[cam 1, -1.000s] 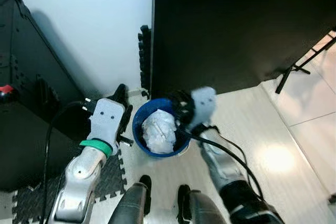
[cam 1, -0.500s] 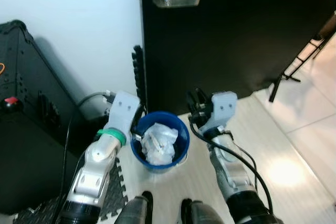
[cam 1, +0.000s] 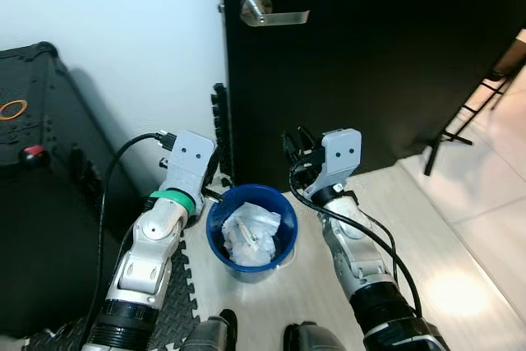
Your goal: Clean up the room
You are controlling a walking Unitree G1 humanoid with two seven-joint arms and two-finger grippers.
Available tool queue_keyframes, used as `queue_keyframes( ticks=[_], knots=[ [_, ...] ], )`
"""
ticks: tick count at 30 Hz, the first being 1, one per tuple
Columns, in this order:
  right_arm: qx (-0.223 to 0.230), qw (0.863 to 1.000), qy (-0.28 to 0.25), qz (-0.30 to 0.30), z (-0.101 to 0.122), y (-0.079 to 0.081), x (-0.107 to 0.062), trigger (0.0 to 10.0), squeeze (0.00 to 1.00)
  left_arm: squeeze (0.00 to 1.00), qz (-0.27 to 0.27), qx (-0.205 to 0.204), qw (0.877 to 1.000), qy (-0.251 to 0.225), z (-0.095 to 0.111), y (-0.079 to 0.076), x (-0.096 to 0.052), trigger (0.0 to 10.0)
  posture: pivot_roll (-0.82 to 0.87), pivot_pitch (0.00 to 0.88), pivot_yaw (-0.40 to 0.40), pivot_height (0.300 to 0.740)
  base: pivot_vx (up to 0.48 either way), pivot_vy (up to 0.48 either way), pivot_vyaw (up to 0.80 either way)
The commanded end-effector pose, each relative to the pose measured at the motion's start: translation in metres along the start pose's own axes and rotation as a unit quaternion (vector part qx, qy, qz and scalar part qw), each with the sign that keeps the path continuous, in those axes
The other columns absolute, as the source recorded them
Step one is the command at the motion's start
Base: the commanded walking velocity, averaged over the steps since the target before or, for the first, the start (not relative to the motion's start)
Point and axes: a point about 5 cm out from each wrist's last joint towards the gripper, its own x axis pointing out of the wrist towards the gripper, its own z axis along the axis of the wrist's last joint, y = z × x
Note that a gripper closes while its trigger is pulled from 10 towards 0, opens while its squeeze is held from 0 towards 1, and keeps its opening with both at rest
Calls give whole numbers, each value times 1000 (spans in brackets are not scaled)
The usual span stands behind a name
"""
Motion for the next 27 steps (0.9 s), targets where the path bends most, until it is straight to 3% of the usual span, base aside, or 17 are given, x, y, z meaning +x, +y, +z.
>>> queue_keyframes(
  ticks=[1,13,27],
  knots=[
    [1,1000,5,-5,-3,-2,-2,10000,0,0,-1,-1,1000,-1,-1,-1,2,10000,4,0,31,726,0,0,0],
    [-1,1000,9,-11,-4,-5,-2,10000,0,0,-3,0,1000,-5,-1,-1,5,10000,3,0,36,726,-120,0,0],
    [-3,1000,14,-11,-8,-5,-4,10000,0,0,-3,-1,1000,-5,-3,-1,5,10000,2,0,37,726,-279,0,0]
  ],
)
